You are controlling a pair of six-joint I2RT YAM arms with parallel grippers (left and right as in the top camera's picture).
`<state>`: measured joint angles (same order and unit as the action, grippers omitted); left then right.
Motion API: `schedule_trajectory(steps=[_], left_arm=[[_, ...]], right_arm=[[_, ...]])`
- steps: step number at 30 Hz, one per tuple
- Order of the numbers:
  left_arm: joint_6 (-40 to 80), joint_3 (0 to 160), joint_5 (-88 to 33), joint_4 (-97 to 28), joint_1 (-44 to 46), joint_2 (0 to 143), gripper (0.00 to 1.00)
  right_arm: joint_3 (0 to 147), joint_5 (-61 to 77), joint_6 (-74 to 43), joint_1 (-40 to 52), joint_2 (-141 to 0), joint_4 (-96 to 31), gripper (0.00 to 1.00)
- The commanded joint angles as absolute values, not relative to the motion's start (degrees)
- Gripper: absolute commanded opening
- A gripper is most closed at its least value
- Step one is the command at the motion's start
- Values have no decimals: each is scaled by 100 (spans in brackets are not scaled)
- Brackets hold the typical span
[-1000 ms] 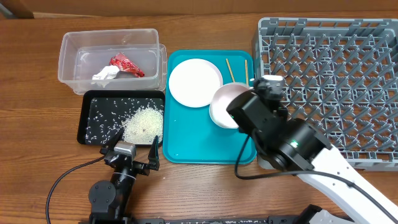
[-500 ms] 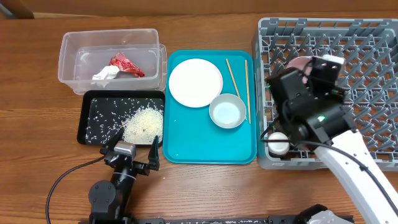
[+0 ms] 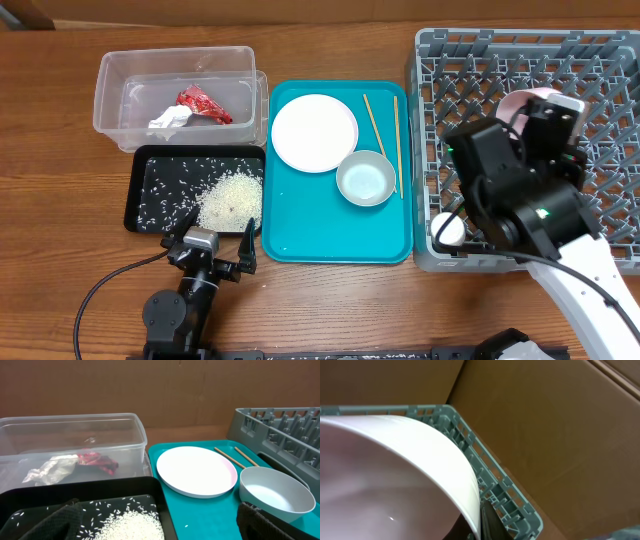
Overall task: Sort waste into correct bins and load items into the dishwasher
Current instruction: 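Carry the pink bowl into the dish rack with the right gripper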
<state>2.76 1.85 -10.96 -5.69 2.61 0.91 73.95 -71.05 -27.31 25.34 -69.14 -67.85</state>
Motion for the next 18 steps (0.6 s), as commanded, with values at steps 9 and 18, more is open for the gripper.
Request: schedule_trajectory(steps=[9, 18], left_arm=[[189, 121, -1164, -532, 226, 25, 100], [189, 121, -1162, -532, 226, 25, 100]], right_arm=[[7496, -6250, -2626, 1446, -8123, -6060, 4], [7496, -6285, -2508, 561, -9347, -5968, 4]])
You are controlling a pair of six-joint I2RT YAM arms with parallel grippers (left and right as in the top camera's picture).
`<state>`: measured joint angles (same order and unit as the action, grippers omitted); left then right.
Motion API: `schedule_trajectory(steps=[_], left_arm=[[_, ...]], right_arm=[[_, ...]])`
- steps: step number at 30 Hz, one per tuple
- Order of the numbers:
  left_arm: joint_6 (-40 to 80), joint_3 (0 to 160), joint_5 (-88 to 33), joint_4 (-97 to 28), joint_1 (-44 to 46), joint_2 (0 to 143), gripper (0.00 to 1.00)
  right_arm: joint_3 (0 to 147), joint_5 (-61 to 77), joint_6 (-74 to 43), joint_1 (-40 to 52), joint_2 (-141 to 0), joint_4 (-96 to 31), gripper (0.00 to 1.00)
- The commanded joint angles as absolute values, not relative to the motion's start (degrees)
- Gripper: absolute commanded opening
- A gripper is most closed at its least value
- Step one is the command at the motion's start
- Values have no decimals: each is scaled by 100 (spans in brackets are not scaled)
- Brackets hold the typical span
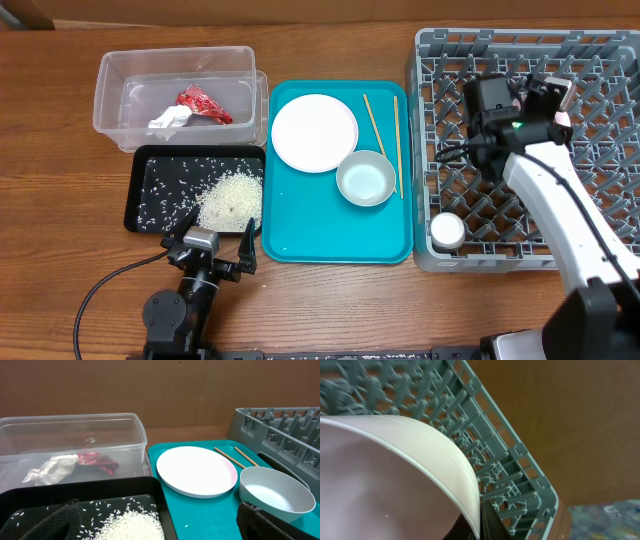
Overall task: Sort waste into correct bins and load items into the dishwasher
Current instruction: 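Carry the pink bowl into the dish rack with the right gripper, then stand the pink bowl upright in the rack's back row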
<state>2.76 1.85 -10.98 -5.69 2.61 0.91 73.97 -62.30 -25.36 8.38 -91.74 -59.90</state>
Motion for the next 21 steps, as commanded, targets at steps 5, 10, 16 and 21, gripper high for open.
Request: schedule_trajectory(steps=[5, 10, 16, 21], left_arm=[[189, 121, -1164, -532, 226, 25, 100], [189, 121, -1162, -532, 226, 25, 100], [189, 121, -1164, -532, 226, 25, 100], [189, 121, -1164, -532, 226, 25, 100]], right_arm=[[7485, -5439, -2508, 115, -9570, -6018, 4], [7317, -5260, -2510, 121, -9721, -6066, 4], [7258, -5347, -2506, 471, -9730, -6176, 4], [7258, -6007, -2530, 751, -9730, -6375, 4]])
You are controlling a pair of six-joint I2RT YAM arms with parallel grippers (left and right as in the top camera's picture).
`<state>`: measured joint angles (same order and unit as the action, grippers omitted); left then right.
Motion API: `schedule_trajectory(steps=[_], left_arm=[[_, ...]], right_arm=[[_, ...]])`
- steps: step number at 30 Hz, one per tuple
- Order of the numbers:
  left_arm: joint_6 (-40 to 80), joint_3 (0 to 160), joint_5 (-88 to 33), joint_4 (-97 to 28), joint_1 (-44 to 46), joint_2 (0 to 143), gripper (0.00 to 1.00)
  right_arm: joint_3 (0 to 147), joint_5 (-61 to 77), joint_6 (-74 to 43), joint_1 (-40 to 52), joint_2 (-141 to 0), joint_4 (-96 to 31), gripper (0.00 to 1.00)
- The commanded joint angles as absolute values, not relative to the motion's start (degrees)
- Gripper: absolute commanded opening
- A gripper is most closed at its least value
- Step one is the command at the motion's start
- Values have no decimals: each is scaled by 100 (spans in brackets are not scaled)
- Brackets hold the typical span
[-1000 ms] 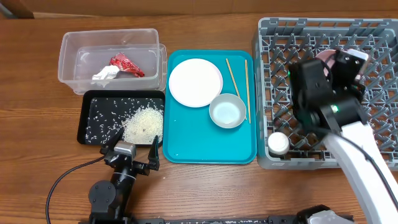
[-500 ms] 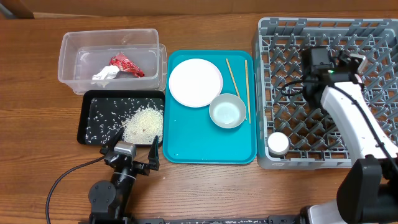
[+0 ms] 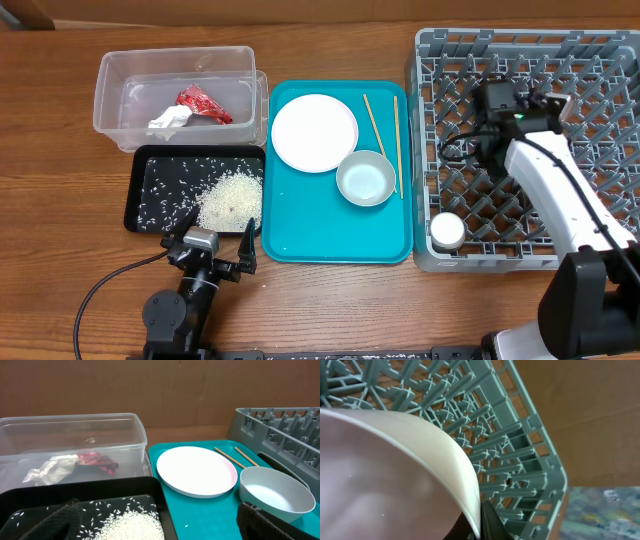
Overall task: Sort waste into correct bins and load items into the dishwasher
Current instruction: 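Stand the pink bowl upright in the rack's back row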
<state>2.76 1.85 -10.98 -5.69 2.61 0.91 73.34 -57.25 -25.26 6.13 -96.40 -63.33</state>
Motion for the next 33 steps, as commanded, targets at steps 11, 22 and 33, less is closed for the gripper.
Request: schedule_trajectory(steps=[11, 22, 33], left_arm=[[189, 121, -1164, -532, 226, 25, 100], [189, 121, -1162, -532, 226, 25, 100], [189, 121, -1162, -532, 226, 25, 100]], right_arm=[[7260, -6995, -2543, 764, -9699, -6329, 4], [7258, -6982, -2475, 694, -9721, -6211, 4], [7231, -6604, -2484, 558, -9806, -6412, 4]])
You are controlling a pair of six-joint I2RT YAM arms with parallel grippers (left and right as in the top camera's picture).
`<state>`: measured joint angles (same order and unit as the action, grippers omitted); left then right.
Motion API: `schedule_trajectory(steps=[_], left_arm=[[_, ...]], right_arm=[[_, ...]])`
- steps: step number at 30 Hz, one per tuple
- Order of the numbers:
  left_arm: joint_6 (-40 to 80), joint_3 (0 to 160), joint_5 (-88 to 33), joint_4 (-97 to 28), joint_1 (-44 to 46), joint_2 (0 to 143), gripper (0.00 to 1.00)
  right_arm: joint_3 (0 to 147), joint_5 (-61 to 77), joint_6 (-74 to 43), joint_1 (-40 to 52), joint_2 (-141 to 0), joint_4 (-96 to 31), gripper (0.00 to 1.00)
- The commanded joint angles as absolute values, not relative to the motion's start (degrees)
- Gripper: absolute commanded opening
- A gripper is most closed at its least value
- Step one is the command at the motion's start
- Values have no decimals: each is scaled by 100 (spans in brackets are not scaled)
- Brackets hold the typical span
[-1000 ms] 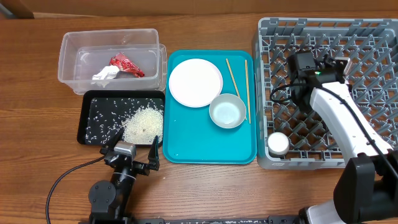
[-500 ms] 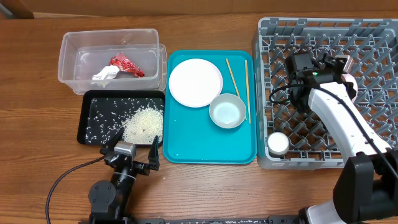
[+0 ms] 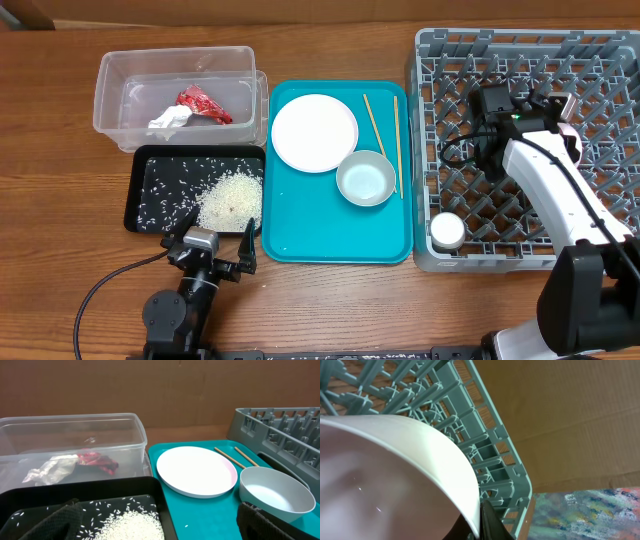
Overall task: Sort waste into correct bins and load items into the dishwasher
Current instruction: 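Stand the pink bowl upright in the rack's back row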
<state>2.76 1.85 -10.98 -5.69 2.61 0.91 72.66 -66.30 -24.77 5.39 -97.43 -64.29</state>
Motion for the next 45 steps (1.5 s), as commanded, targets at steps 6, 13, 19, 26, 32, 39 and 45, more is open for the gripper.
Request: schedule_trajectory(steps=[6, 13, 19, 26, 32, 39, 45], left_arm=[[189, 121, -1162, -532, 226, 25, 100], [189, 121, -1162, -532, 226, 25, 100], [189, 121, -1164, -532, 226, 25, 100], [189, 121, -1162, -532, 226, 25, 100], [189, 121, -1164, -532, 226, 25, 100], [189, 121, -1164, -532, 226, 25, 100], [189, 121, -1164, -532, 226, 25, 100]], right_arm=[[7231, -6272, -2480, 596, -9810, -6462, 4], [7231, -6246, -2318, 834, -9810, -6479, 4], [7234, -7196, -1909, 915, -9806, -6370, 4], [7238, -7594, -1861, 917, -9806, -6149, 4], [7236, -7225, -1625, 915, -9845, -6005, 4], [7227, -7037, -1647, 1074, -10169, -6243, 4], [7227, -7413, -1647, 1162, -10278, -6292, 4]])
